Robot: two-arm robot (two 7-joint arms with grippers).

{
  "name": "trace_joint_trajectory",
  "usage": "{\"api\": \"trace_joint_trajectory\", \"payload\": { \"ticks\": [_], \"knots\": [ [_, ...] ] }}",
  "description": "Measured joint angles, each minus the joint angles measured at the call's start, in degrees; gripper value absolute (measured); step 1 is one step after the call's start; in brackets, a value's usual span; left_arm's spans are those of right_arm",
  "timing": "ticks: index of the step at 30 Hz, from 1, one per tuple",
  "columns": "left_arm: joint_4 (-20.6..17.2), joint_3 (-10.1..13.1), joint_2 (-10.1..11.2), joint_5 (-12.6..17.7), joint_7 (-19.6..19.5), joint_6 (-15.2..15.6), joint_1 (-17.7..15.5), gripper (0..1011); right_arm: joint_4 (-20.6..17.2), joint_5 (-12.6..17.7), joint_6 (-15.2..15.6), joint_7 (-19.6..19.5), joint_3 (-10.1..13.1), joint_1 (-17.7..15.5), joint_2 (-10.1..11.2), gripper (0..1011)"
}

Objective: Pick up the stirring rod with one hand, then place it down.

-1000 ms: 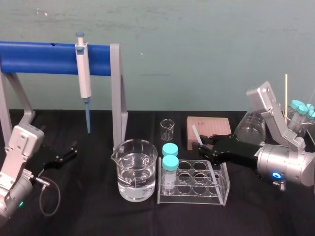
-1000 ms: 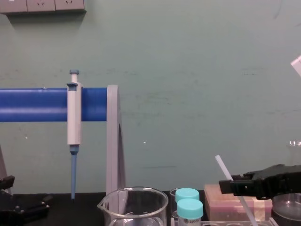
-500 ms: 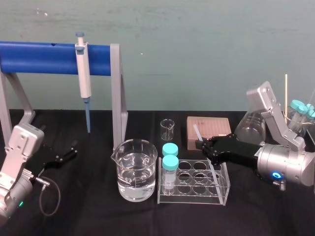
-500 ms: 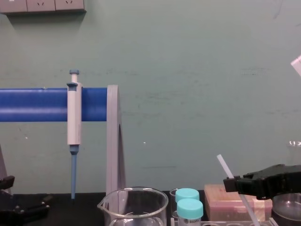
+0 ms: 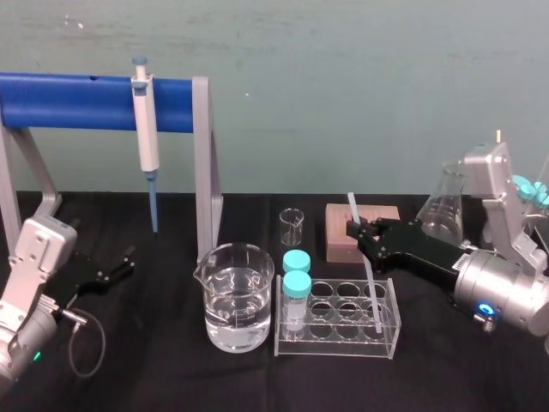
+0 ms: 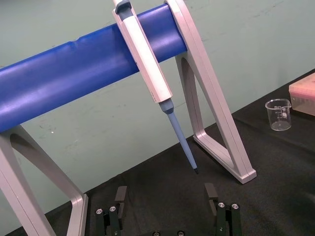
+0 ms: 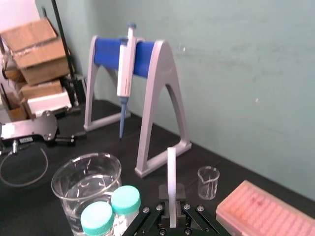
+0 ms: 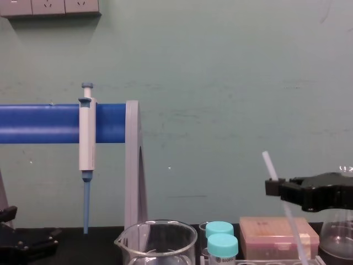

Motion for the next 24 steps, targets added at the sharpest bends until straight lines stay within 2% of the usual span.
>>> {"api": "trace_joint_trajectory", "payload": {
  "ticks": [6, 10, 18, 24],
  "knots": [
    [0.0, 0.0, 0.0, 0.0, 0.0, 0.0, 0.0, 1000, -0.81, 0.21, -5.67, 0.69, 2.2, -3.05, -0.07, 67],
    [0.0, 0.0, 0.0, 0.0, 0.0, 0.0, 0.0, 1000, -1.11, 1.95, -9.73, 2.56, 4.1, -5.45, -0.55, 67],
    [0.0, 0.0, 0.0, 0.0, 0.0, 0.0, 0.0, 1000, -2.11, 2.06, -12.9, 3.76, 5.53, -7.46, -0.35, 67],
    [0.0, 0.0, 0.0, 0.0, 0.0, 0.0, 0.0, 1000, -3.09, 1.69, -14.91, 4.41, 6.99, -6.74, -0.37, 67]
  ]
}}
